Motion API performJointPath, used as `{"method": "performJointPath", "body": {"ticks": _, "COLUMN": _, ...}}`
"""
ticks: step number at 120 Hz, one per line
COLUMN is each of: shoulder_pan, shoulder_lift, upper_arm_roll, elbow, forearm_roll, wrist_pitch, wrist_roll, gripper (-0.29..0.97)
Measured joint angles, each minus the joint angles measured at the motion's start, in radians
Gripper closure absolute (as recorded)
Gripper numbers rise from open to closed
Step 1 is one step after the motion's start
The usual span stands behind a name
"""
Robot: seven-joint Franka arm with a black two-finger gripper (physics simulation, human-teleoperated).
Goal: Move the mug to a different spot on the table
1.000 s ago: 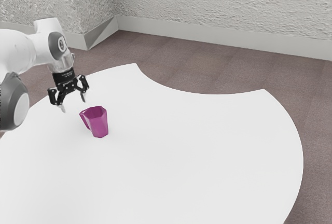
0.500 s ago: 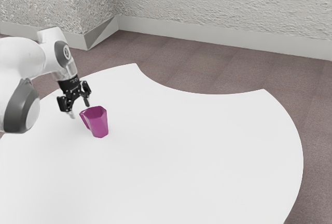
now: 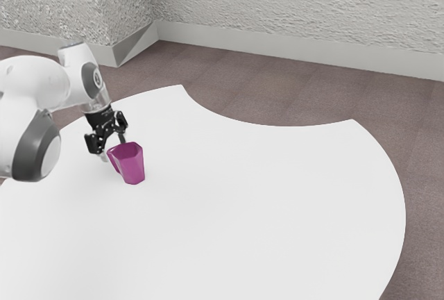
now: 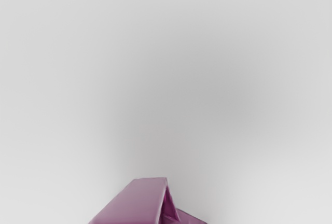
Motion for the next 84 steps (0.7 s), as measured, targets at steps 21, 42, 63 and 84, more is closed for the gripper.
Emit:
{"method": "performJointPath", "body": {"ticks": 21, "shoulder_pan": 0.000, "shoulder_lift": 0.011, "upper_arm_roll": 0.000, "elbow": -0.011, "forearm_roll": -0.030, "wrist_pitch": 0.022, "wrist_roll": 0.002, "gripper": 0.00}}
{"method": "performJointPath", "body": {"ticks": 42, "shoulder_pan": 0.000, "shoulder_lift": 0.013, "upper_arm_roll": 0.000, "elbow": -0.022, "forearm_roll": -0.050, "wrist_pitch": 0.031, "wrist_roll": 0.004, "gripper": 0.07}}
{"method": "performJointPath", "body": {"ticks": 63, "shoulder_pan": 0.000, "shoulder_lift": 0.012, "upper_arm_roll": 0.000, "elbow": -0.033, "forearm_roll": -0.061, "wrist_pitch": 0.035, "wrist_roll": 0.006, "gripper": 0.21}}
{"method": "performJointPath", "body": {"ticks": 84, "shoulder_pan": 0.000, "shoulder_lift": 0.012, "upper_arm_roll": 0.000, "elbow": -0.034, "forearm_roll": -0.064, "wrist_pitch": 0.037, "wrist_roll": 0.007, "gripper": 0.41}}
